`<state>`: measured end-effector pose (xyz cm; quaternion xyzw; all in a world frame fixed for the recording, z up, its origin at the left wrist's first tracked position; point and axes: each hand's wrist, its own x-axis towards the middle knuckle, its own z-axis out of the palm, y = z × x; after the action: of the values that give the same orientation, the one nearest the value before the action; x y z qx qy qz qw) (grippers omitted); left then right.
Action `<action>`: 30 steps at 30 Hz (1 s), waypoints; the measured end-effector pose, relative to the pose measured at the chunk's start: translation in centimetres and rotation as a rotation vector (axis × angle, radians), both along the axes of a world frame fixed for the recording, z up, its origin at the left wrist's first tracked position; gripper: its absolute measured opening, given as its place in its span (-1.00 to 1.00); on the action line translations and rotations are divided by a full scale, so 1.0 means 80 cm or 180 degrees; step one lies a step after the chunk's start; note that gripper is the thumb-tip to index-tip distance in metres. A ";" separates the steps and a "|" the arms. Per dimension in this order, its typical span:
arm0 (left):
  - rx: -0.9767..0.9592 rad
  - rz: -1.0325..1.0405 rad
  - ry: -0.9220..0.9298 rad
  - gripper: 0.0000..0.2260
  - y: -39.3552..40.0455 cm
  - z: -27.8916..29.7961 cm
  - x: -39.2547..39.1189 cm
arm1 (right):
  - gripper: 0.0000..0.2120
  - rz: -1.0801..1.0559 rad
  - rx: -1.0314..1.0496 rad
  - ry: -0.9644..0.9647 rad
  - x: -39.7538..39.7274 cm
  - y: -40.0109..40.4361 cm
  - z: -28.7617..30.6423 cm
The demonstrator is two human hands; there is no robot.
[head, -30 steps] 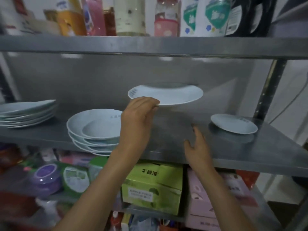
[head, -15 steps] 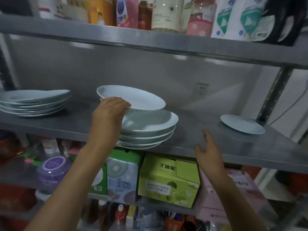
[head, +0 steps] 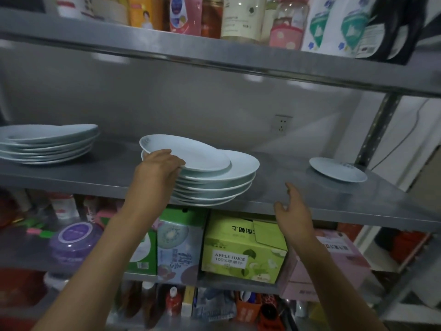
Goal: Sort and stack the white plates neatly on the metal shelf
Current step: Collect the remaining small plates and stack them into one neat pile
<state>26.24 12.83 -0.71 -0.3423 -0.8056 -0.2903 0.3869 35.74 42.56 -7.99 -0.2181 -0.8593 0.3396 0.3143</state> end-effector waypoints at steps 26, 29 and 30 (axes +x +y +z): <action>-0.0737 -0.0969 0.0140 -0.57 0.220 -0.034 0.096 | -0.48 -0.0530 0.0511 0.0247 0.053 0.069 0.009; -0.0884 -0.0963 -0.0138 -0.54 0.282 -0.052 0.086 | -0.49 -0.0571 0.0584 0.0293 0.064 0.119 0.011; -0.0894 -0.0940 -0.0209 -0.53 0.301 -0.057 0.081 | -0.49 -0.0578 0.0597 0.0259 0.066 0.137 0.012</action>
<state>32.75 36.94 -5.29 -0.4976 -0.7914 -0.2397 0.2622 41.01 53.50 -7.05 -0.2507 -0.8505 0.2365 0.3973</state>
